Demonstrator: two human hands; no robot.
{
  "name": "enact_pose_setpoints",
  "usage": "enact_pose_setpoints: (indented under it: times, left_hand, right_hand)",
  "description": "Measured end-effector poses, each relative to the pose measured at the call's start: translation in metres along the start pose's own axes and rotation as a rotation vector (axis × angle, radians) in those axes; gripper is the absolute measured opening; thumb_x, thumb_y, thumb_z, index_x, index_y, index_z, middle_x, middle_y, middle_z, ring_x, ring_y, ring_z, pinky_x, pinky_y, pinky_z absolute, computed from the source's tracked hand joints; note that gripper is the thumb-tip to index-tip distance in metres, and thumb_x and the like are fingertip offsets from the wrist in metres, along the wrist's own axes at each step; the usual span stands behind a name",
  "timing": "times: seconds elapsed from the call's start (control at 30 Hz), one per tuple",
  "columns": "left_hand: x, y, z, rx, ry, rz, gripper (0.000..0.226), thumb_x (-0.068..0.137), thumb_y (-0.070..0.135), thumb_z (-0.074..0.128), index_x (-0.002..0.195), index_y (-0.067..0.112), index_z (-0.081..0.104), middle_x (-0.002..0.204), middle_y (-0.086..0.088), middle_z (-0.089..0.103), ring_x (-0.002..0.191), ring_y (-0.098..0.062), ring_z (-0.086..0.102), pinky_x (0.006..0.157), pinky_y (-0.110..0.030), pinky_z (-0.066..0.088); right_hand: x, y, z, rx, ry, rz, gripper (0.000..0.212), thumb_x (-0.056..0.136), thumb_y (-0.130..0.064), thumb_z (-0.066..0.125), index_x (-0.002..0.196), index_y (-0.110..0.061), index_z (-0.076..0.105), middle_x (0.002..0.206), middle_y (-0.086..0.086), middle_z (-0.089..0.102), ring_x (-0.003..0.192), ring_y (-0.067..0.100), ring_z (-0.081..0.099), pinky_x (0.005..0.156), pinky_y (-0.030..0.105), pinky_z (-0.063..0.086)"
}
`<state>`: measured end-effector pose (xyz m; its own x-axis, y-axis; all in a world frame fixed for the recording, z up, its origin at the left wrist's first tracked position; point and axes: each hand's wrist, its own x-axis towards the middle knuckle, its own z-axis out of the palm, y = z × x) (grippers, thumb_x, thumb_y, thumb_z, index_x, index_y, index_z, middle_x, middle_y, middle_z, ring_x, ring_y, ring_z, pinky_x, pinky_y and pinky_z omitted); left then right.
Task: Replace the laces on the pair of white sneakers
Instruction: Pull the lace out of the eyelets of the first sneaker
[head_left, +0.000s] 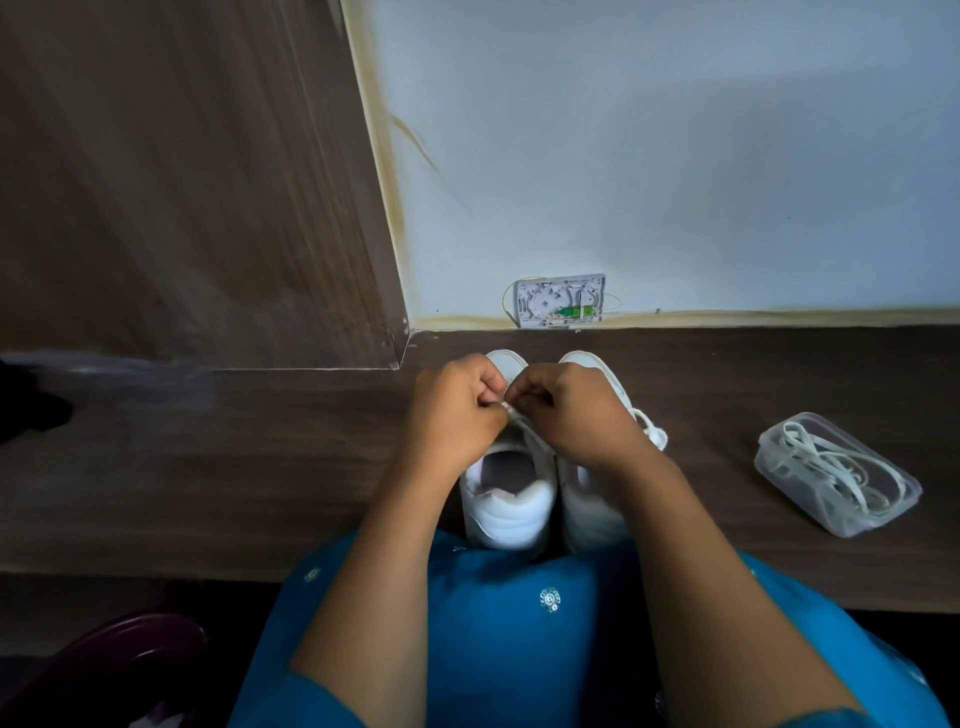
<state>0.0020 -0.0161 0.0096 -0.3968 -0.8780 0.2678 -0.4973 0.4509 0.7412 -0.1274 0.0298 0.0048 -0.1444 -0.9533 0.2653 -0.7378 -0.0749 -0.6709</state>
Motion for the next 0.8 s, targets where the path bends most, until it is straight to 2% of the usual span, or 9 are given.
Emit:
enact_pose_setpoints:
  times: [0.07,0.2,0.27,0.37,0.5,0.67,0.73,0.8]
  left_hand:
    - [0.001,-0.001,0.0,0.012,-0.04,0.006,0.024,0.07,-0.007,0.06,0.084,0.012,0.064,0.062,0.011,0.058,0.057,-0.004,0.054,0.064,-0.023,0.047]
    - [0.0,-0.003,-0.001,0.052,-0.141,0.055,0.032,0.073,-0.008,0.057,0.098,0.012,0.056,0.068,0.01,0.055,0.059,-0.007,0.05,0.064,-0.026,0.043]
    - [0.0,-0.004,-0.002,0.06,-0.167,0.08,0.035,0.073,-0.009,0.056,0.1,0.013,0.053,0.069,0.009,0.053,0.058,-0.006,0.048,0.063,-0.026,0.041]
    - [0.0,-0.006,0.0,0.048,-0.16,0.095,0.035,0.075,-0.01,0.053,0.099,0.015,0.05,0.07,0.008,0.052,0.058,-0.005,0.046,0.059,-0.022,0.038]
    - [0.0,-0.01,0.001,-0.044,-0.177,0.055,0.038,0.076,-0.012,0.055,0.096,0.018,0.047,0.071,0.004,0.053,0.06,-0.009,0.05,0.06,-0.022,0.04]
    - [0.002,-0.012,0.002,-0.047,-0.116,0.062,0.023,0.078,-0.011,0.057,0.085,0.012,0.059,0.064,0.011,0.055,0.052,0.004,0.052,0.055,-0.01,0.041]
    - [0.001,-0.013,0.001,-0.03,-0.096,0.09,0.023,0.077,-0.009,0.061,0.079,0.014,0.06,0.061,0.013,0.056,0.05,0.005,0.052,0.056,-0.015,0.044]
    - [0.001,-0.013,-0.001,0.017,-0.067,0.132,0.018,0.076,-0.006,0.064,0.077,0.012,0.063,0.062,0.009,0.059,0.054,-0.001,0.055,0.06,-0.023,0.048]
  right_hand:
    - [0.0,0.001,0.0,0.001,-0.016,-0.01,0.012,0.082,-0.004,0.061,0.085,-0.009,0.071,0.073,-0.003,0.061,0.07,0.012,0.054,0.064,0.023,0.038]
    - [0.003,0.001,-0.003,-0.028,-0.102,-0.036,0.007,0.081,-0.006,0.065,0.084,-0.01,0.069,0.067,-0.009,0.057,0.061,0.006,0.05,0.059,0.018,0.037]
    - [0.005,0.001,-0.003,-0.058,-0.136,-0.047,0.007,0.08,-0.005,0.065,0.082,-0.012,0.067,0.072,-0.002,0.06,0.069,0.015,0.055,0.065,0.026,0.043]
    - [0.005,0.001,-0.001,-0.066,-0.13,-0.045,0.014,0.078,-0.003,0.063,0.076,-0.016,0.062,0.075,0.004,0.061,0.075,0.024,0.056,0.069,0.034,0.045]
    - [0.006,0.0,0.002,0.072,-0.05,0.034,0.032,0.077,0.002,0.057,0.064,-0.025,0.045,0.063,-0.003,0.052,0.063,0.015,0.046,0.06,0.026,0.037]
    - [0.008,0.0,0.005,0.15,-0.028,0.07,0.024,0.082,0.001,0.055,0.071,-0.02,0.048,0.063,-0.005,0.05,0.061,0.011,0.042,0.058,0.022,0.034]
    - [0.006,0.001,0.004,0.132,-0.032,0.049,0.022,0.083,-0.001,0.056,0.074,-0.019,0.048,0.062,-0.008,0.048,0.058,0.008,0.041,0.056,0.018,0.032]
    - [0.005,0.0,0.003,0.11,-0.024,0.033,0.02,0.084,-0.001,0.056,0.076,-0.018,0.049,0.061,-0.01,0.047,0.057,0.005,0.041,0.055,0.016,0.032]
